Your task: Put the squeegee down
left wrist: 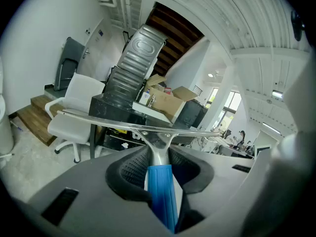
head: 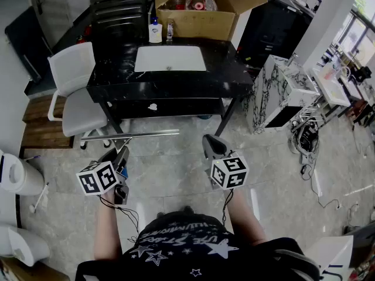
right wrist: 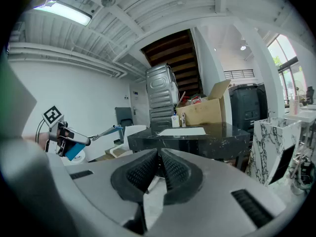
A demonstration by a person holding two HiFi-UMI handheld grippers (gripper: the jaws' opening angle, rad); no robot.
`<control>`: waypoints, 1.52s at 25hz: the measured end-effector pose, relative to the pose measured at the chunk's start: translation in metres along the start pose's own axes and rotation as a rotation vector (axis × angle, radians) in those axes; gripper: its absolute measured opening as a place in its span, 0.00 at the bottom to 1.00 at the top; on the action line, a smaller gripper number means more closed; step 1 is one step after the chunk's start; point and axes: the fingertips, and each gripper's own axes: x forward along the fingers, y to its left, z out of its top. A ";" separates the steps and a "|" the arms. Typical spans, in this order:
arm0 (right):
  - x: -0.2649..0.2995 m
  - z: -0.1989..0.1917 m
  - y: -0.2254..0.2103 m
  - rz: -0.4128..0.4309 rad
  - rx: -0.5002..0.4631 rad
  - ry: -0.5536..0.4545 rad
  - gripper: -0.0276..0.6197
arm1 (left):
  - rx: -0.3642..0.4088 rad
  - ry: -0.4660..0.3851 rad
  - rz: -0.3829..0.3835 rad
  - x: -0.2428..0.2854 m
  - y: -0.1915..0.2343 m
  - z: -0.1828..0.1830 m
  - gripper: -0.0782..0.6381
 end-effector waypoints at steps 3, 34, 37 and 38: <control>0.000 -0.004 0.007 0.003 -0.004 0.006 0.12 | 0.003 0.004 -0.004 -0.002 0.003 -0.003 0.31; 0.102 -0.029 0.042 0.022 0.042 0.034 0.13 | -0.020 0.042 -0.017 0.030 0.079 0.025 0.31; 0.144 -0.019 0.019 0.040 0.051 0.032 0.13 | -0.026 0.043 0.008 0.063 0.090 0.045 0.31; 0.158 -0.014 0.010 0.045 0.053 0.029 0.13 | -0.029 0.041 0.014 0.076 0.092 0.054 0.31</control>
